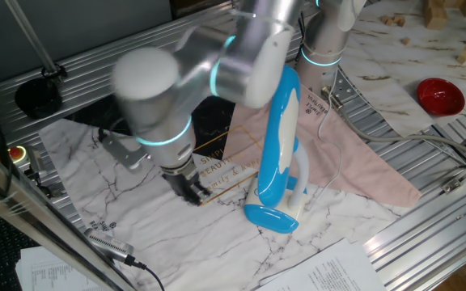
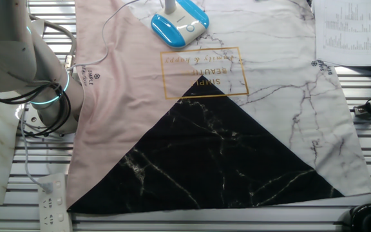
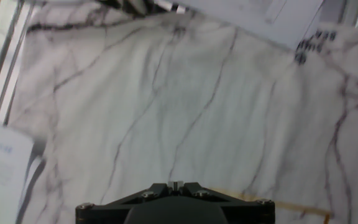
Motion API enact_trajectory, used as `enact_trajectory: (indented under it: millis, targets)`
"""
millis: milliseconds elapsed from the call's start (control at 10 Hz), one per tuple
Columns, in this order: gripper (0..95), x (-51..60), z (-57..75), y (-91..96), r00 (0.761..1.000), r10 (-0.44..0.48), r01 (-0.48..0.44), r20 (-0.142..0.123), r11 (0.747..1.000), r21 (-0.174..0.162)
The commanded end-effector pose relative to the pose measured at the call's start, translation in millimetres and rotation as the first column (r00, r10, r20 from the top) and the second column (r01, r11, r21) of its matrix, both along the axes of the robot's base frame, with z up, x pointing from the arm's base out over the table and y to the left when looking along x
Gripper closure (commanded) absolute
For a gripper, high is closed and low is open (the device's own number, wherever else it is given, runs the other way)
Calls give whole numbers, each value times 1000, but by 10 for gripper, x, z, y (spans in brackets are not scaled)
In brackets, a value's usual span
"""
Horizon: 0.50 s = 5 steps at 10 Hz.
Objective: Turn on the desk lamp by pressing the button
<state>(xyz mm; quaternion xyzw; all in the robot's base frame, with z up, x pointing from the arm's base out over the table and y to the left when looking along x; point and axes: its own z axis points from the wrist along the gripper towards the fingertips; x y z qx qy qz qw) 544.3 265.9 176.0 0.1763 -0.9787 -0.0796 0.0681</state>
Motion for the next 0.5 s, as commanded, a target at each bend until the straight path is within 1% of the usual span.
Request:
enact_trajectory:
  millis: [100, 500]
  targets:
    - [950, 47, -59, -28, 1000, -5, 5, 29, 1000, -21]
    - [950, 50, -61, -35, 1000, -5, 5, 28, 1000, -24]
